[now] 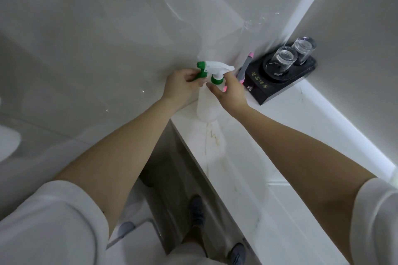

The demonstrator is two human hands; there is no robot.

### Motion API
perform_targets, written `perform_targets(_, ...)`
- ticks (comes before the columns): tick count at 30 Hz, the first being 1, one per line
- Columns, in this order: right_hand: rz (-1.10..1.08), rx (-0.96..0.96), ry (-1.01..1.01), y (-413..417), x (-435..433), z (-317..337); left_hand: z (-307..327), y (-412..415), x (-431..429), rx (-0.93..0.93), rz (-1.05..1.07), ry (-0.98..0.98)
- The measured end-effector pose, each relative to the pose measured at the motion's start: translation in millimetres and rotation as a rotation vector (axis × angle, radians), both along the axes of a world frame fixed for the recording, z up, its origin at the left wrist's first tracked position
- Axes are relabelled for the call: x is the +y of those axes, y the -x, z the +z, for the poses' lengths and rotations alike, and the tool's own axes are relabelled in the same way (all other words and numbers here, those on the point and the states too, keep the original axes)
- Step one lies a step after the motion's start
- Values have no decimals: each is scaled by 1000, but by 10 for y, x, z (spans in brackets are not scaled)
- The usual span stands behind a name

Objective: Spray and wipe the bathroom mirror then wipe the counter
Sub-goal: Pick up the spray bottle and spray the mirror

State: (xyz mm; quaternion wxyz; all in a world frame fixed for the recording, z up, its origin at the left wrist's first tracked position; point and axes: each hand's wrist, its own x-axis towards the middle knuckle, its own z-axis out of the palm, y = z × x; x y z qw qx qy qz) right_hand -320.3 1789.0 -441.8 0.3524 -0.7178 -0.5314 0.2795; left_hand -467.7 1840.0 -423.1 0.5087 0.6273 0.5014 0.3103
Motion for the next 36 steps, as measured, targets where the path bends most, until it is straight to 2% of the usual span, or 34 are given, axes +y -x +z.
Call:
perform_targets(6, -124, 23, -12, -172, -186, 314, 358, -169, -107, -50, -61, 17)
perform_targets(15, -280, 214, -89, -779, -781, 841, 962, -881, -604, -278, -87, 146)
perform_targets(18, -310, 198, -148, -1124, -1149, 1053, 1141, -1253, -824, -255, -180, 101)
perform_targets(21, -380, 186, -182, -1471, -1601, 1273, 1396, -1660, -1162, -238, -297, 57)
perform_targets(31, -713, 160, -468, -2437, -3534, 2073, 2125, -3078, -2708, -352, -637, 44)
perform_targets(36, -881, 118, -480, -2649, -4750, 2259, 2258, -3581, -3736, -384, -835, 45)
